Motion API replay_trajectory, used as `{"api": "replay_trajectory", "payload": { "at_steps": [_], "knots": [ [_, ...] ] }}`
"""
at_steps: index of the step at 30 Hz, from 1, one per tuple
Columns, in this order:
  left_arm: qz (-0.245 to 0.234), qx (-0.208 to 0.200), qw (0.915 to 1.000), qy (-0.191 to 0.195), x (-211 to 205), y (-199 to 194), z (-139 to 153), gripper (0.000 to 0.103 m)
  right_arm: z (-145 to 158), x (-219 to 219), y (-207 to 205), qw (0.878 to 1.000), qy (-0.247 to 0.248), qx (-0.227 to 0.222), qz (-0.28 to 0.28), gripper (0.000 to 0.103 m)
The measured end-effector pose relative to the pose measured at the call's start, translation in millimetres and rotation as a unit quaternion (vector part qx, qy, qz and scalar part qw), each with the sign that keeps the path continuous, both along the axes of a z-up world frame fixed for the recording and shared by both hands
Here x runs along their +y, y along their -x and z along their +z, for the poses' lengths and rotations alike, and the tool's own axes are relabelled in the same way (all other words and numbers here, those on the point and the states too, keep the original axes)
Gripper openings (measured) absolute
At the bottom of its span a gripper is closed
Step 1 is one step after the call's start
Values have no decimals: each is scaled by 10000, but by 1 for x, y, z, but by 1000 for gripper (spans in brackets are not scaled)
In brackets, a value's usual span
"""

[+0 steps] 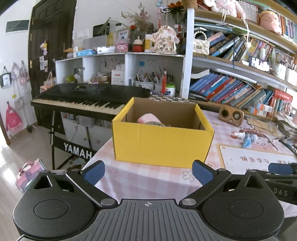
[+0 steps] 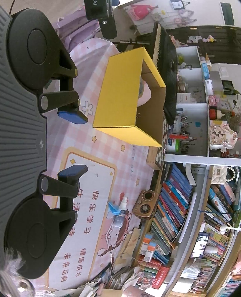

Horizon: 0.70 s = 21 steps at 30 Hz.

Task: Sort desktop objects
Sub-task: 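Open both tools and withdraw them from the yellow box, then move both tools toward the blue bag and white spray bottle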

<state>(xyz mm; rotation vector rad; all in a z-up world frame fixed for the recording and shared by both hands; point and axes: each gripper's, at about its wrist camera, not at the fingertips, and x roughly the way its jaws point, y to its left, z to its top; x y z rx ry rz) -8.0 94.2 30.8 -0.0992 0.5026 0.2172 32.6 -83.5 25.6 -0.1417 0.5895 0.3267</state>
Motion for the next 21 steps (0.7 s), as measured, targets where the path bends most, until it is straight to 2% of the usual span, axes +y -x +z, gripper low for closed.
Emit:
{"api": "replay_trajectory", "payload": {
  "at_steps": [13,21],
  "knots": [
    [-191,148,9997,45,-4,8,-6,102,-10,1,17,9995,-33,326,-2,47],
    [-433,211,9988,-17,-10,4,-8,102,-13,-6,17,9989,-44,412,-217,50]
  ]
}}
